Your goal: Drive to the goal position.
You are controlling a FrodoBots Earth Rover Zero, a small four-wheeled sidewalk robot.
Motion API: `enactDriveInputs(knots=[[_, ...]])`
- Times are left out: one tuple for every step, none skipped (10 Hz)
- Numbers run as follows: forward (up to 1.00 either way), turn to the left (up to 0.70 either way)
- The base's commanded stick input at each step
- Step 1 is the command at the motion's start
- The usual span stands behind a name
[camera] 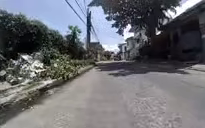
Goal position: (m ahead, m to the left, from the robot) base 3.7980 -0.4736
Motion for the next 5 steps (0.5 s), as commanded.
enactDriveInputs(knots=[[1.0,-0.01],[1.0,-0.01],[1.0,-0.02],[1.0,-0.08],[1.0,-0.15]])
